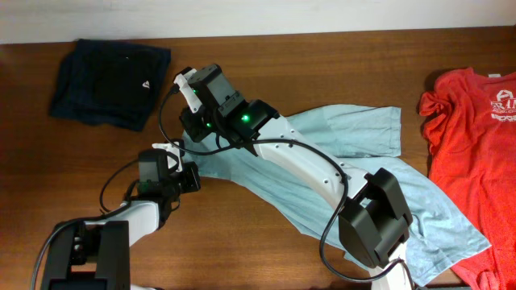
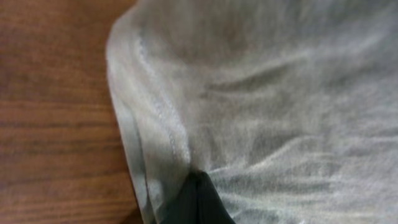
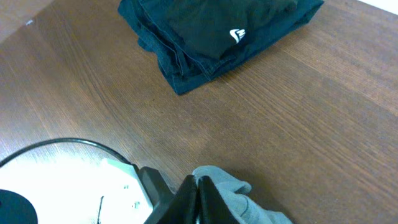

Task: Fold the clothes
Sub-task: 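Hold the corner with left gripper, pull right gripper back rightward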

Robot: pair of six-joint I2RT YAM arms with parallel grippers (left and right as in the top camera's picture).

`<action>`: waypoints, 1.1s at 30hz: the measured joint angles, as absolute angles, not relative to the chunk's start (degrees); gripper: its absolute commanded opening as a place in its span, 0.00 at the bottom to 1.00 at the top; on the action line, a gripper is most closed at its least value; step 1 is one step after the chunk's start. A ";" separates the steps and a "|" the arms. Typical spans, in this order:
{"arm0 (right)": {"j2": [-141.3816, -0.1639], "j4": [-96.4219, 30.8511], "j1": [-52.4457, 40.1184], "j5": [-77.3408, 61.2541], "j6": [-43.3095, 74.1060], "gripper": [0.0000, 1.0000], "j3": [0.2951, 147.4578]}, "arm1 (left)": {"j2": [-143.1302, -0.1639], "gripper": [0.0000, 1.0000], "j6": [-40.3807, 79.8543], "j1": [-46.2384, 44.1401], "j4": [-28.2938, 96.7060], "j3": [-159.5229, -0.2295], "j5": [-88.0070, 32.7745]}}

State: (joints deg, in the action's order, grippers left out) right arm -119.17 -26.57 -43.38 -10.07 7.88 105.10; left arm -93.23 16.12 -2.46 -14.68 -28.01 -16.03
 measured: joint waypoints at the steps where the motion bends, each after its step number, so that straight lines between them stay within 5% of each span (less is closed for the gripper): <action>1: -119.17 -26.55 -43.29 -10.09 7.70 0.18 105.10 | -92.92 0.00 16.84 -2.46 -13.58 -28.21 -16.03; 7: -119.17 -26.41 -41.98 -10.33 7.94 0.57 105.10 | -87.64 0.00 18.92 -2.28 0.12 -29.15 -15.59; 9: -119.17 -26.30 -41.54 -10.37 7.60 0.61 105.10 | -85.01 0.00 19.33 -2.24 7.62 -29.87 -15.40; 24: -114.28 -37.32 -32.99 -7.81 6.20 0.63 105.12 | -60.55 0.00 19.27 -2.24 49.25 -36.99 -11.35; 33: -112.97 -47.03 -22.92 -7.33 6.26 0.66 105.12 | -56.66 0.00 17.56 -2.24 36.32 -37.08 -4.51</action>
